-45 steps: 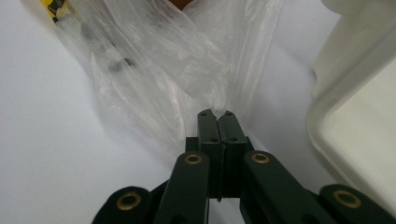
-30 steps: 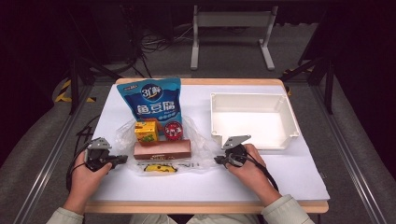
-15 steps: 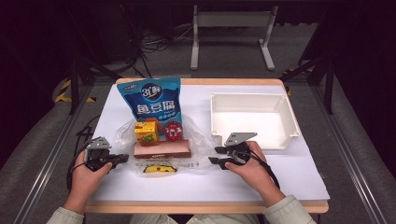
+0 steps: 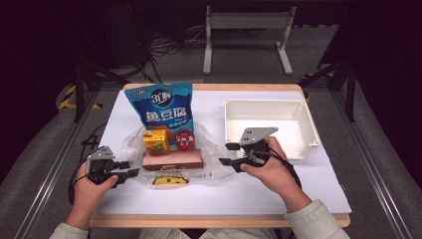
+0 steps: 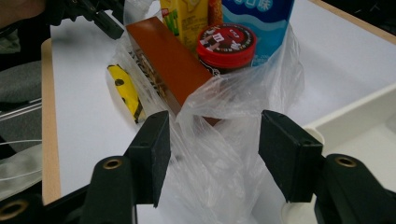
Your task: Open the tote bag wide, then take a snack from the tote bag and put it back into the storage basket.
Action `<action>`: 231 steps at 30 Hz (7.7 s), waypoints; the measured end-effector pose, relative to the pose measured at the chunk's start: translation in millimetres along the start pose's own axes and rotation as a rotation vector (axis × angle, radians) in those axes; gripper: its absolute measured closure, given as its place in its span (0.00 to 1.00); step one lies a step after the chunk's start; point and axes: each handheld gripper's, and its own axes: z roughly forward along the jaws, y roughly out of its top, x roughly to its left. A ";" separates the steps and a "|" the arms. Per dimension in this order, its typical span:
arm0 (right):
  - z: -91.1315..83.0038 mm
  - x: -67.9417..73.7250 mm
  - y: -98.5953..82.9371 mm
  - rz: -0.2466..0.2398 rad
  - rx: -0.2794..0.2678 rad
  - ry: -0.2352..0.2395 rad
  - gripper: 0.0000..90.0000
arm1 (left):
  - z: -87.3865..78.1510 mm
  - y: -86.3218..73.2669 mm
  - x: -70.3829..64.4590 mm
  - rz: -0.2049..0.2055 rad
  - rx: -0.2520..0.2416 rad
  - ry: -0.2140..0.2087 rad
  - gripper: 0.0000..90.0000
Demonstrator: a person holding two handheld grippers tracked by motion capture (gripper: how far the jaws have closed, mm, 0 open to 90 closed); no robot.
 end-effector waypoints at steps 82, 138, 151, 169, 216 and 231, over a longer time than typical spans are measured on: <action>160.4 17.8 87.7 -0.251 0.268 0.252 0.44 | -7.2 -8.8 -7.2 0.036 -0.043 -0.027 0.34; 183.4 33.1 86.9 -0.405 0.392 0.227 0.48 | -6.1 -8.6 -5.9 0.029 -0.040 -0.035 0.33; 156.1 35.4 108.0 -0.367 0.254 0.257 0.48 | -5.9 -7.7 -5.6 0.027 -0.053 -0.028 0.29; 128.0 42.9 139.0 -0.357 0.127 0.275 0.47 | -5.8 -6.4 -5.6 0.043 -0.064 -0.020 0.22; 25.7 -6.9 139.5 -0.284 0.071 0.140 0.47 | -16.9 -3.9 -5.5 0.076 -0.120 -0.001 0.03; -6.2 -40.3 121.7 -0.233 0.066 0.076 0.47 | -22.8 -4.5 -7.2 0.086 -0.124 0.024 0.02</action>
